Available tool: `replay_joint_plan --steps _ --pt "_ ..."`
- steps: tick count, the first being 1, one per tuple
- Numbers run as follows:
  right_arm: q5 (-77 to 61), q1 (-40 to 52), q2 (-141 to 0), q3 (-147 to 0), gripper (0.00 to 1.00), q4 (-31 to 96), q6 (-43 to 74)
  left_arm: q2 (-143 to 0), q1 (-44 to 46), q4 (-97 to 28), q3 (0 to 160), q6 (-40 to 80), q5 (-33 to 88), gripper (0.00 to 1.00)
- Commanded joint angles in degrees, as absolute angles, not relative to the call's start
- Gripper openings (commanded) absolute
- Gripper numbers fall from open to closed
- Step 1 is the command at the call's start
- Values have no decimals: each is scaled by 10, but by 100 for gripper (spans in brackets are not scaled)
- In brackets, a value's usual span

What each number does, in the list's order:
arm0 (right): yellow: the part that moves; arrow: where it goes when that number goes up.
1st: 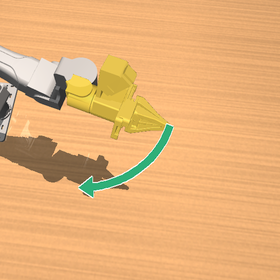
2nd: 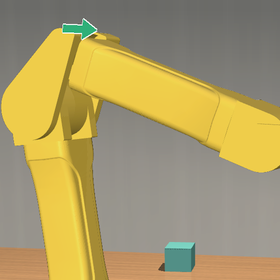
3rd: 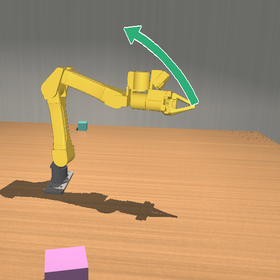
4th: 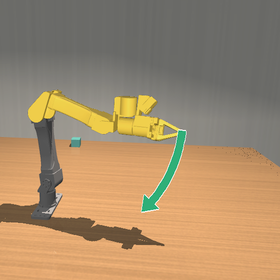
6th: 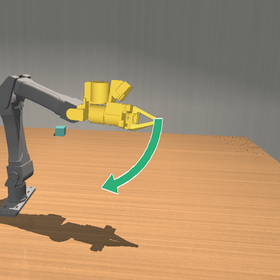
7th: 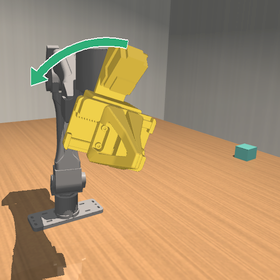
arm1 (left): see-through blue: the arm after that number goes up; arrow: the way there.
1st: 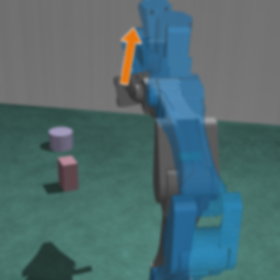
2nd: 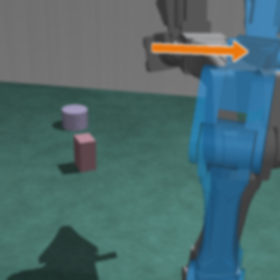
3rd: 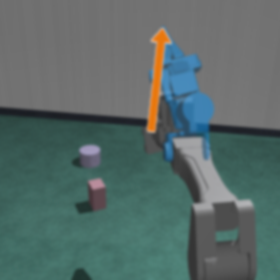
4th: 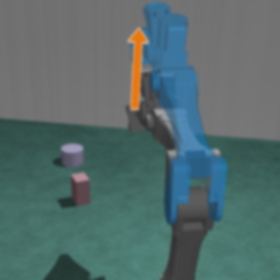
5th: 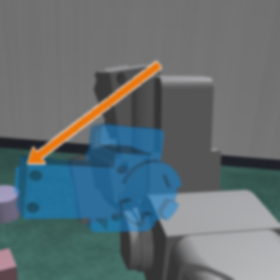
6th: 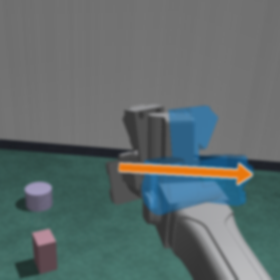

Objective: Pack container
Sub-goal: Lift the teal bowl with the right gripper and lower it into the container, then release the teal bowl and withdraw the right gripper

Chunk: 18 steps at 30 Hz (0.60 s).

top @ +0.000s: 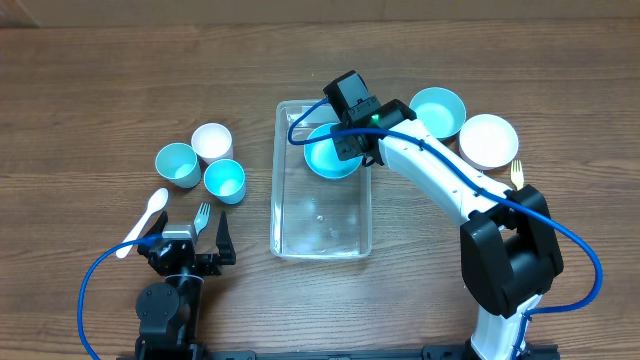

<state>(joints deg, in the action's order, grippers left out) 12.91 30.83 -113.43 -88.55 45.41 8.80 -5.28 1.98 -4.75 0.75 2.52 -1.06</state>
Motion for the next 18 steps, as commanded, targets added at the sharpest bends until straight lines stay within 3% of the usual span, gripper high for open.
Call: replay_joint_plan --steps 1,3,5,13,18 --pt "132 309 -1132 -901 38 452 90 -52 15 -46 4 13 -6 100" --pt "133 309 -1132 -901 56 451 90 -52 15 -46 4 13 -6 100" --pt "133 309 -1128 -904 63 453 89 -52 15 -46 4 13 -6 100" --pt "137 307 -1049 -1010 66 539 91 -52 15 -46 4 13 -6 100" --pt "169 263 -1025 -1040 60 606 155 -52 15 -46 4 13 -6 100"
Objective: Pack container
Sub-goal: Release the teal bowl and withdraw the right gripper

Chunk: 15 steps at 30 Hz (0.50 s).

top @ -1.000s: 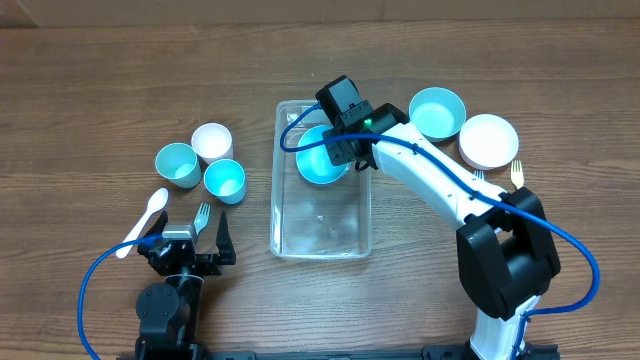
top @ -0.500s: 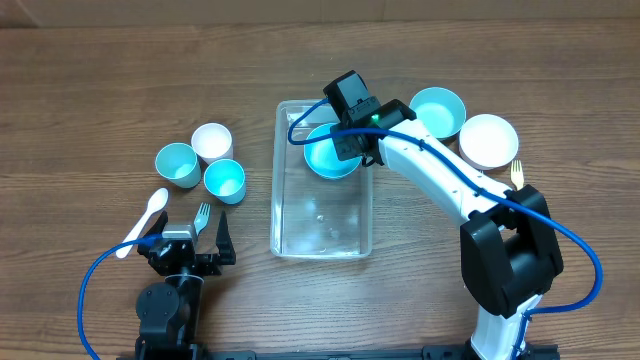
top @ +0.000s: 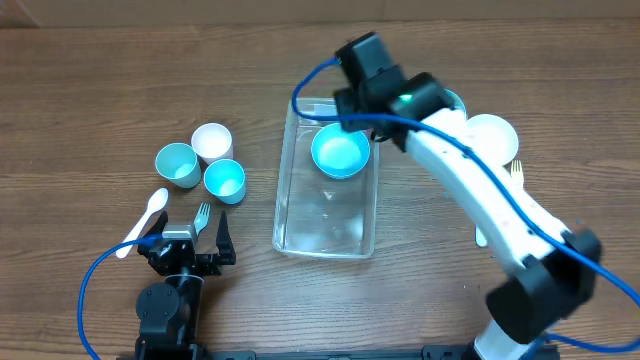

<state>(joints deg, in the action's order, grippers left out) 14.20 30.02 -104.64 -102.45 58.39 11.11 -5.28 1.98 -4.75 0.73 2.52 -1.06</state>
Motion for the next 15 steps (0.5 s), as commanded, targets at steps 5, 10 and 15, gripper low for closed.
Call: replay_joint_plan --steps 5,10,15 --pt "105 164 -1026 -1027 60 639 172 -52 15 -46 4 13 -6 100" --pt "83 97 -1030 -1013 60 644 82 -52 15 -46 4 13 -6 100" --pt "80 89 -1030 -974 60 618 47 -52 15 -46 4 13 -6 100"
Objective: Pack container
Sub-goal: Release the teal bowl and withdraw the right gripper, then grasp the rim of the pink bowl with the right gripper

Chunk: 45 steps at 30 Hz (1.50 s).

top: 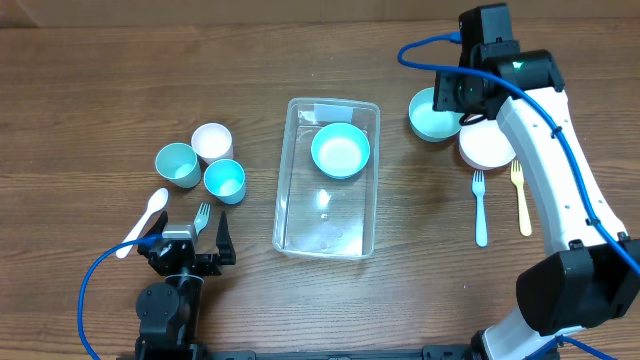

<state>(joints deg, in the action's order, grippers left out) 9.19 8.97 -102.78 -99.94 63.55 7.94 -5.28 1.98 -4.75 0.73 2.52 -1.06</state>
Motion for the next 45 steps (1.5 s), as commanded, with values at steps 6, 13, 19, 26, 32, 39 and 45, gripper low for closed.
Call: replay_joint_plan --steps 6,13,19,26,32,39,45 --pt "94 73 -1030 -905 60 557 111 -52 15 -46 4 13 -6 100" --pt "32 -56 -1030 -900 64 581 131 -52 15 -46 4 13 -6 100" --pt "-2 -139 -1031 -900 59 600 128 -52 15 -46 4 13 -6 100" --pt "-1 -144 -1080 -900 57 603 123 -52 15 -46 4 13 -6 100" --pt "-1 -145 -1136 -900 56 603 122 -52 15 -46 4 13 -6 100" --pt "-1 -149 -1157 -900 53 593 122 -52 15 -46 4 13 -6 100" --pt "-1 -166 -1169 -900 52 594 120 -52 15 -46 4 13 -6 100"
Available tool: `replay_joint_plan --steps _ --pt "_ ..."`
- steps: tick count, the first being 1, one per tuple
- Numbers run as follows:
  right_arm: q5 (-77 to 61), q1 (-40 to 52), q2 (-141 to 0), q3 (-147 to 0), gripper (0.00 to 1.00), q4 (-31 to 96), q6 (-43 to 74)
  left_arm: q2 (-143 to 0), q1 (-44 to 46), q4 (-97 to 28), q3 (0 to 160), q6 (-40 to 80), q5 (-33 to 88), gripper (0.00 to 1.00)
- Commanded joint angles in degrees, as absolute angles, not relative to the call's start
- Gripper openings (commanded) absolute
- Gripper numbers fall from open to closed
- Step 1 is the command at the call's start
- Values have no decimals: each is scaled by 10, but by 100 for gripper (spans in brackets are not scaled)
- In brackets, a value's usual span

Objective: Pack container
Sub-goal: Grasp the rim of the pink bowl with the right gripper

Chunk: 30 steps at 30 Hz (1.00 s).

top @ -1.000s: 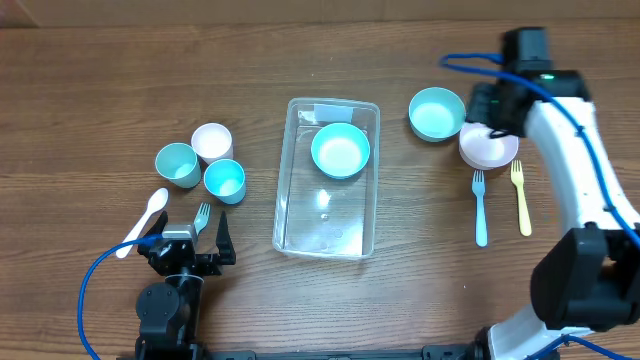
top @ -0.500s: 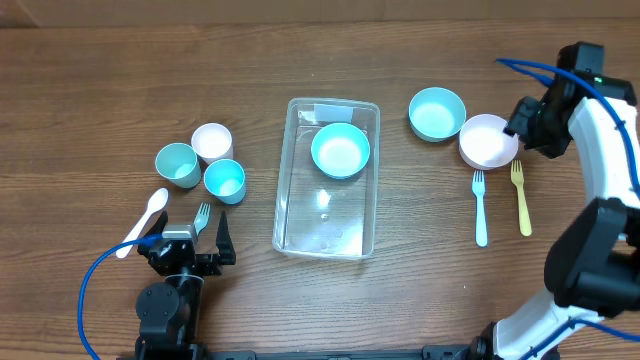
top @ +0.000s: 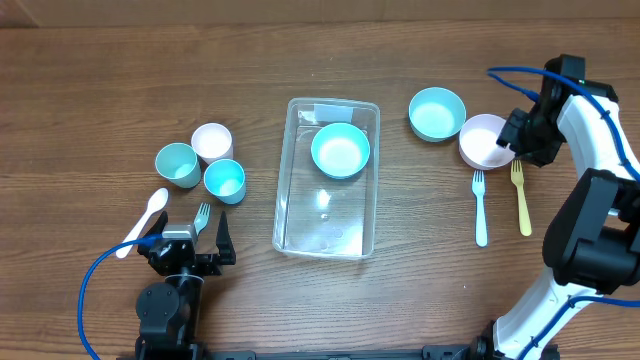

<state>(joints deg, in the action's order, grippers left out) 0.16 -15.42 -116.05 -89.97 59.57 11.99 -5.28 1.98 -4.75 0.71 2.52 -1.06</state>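
A clear plastic container (top: 326,215) lies at the table's middle, with a teal bowl (top: 340,150) in its far end. To its right, a light blue bowl (top: 437,113) and a white bowl (top: 482,143) sit on the table. My right gripper (top: 514,136) is at the white bowl's right rim; its fingers are too dark to tell apart. My left gripper (top: 192,243) rests at the near left with its fingers apart and holds nothing.
A blue fork (top: 480,208) and a yellow fork (top: 521,198) lie below the white bowl. On the left stand a teal cup (top: 177,163), a white cup (top: 211,142) and a blue cup (top: 224,180), with a white spoon (top: 143,221) and a fork (top: 201,216) near them.
My right gripper has moved from above the light blue and white bowls to the right rim of the white bowl, lower and further right. The bowls, the container and the left arm are unchanged.
My right gripper was in the container's far end at the teal bowl. Then it stood above the container's far edge with the bowl left inside. Then it was over the two bowls on the right, and now it is at the white bowl's rim.
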Motion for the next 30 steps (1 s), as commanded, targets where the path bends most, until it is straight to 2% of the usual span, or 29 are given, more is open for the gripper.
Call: replay_joint_plan --steps 1,4,15,19,21,25,30 --pt "-1 -168 -1171 -900 52 594 120 -52 15 -46 4 13 -6 100" --pt "-1 -171 -1171 -900 45 593 120 -52 15 -46 4 13 -6 100" --pt "-23 -170 -1196 -900 38 590 102 -52 15 -46 4 13 -6 100" --pt "-23 -170 -1196 -900 20 587 102 -52 15 -46 4 13 -6 100" --pt "-23 -170 -1196 -900 18 587 102 -52 15 -46 4 13 -6 100" --pt "-28 -170 -1196 -900 8 589 103 -52 15 -46 4 13 -6 100" --pt "-27 -170 -1194 -921 4 610 102 -52 15 -46 4 13 -6 100"
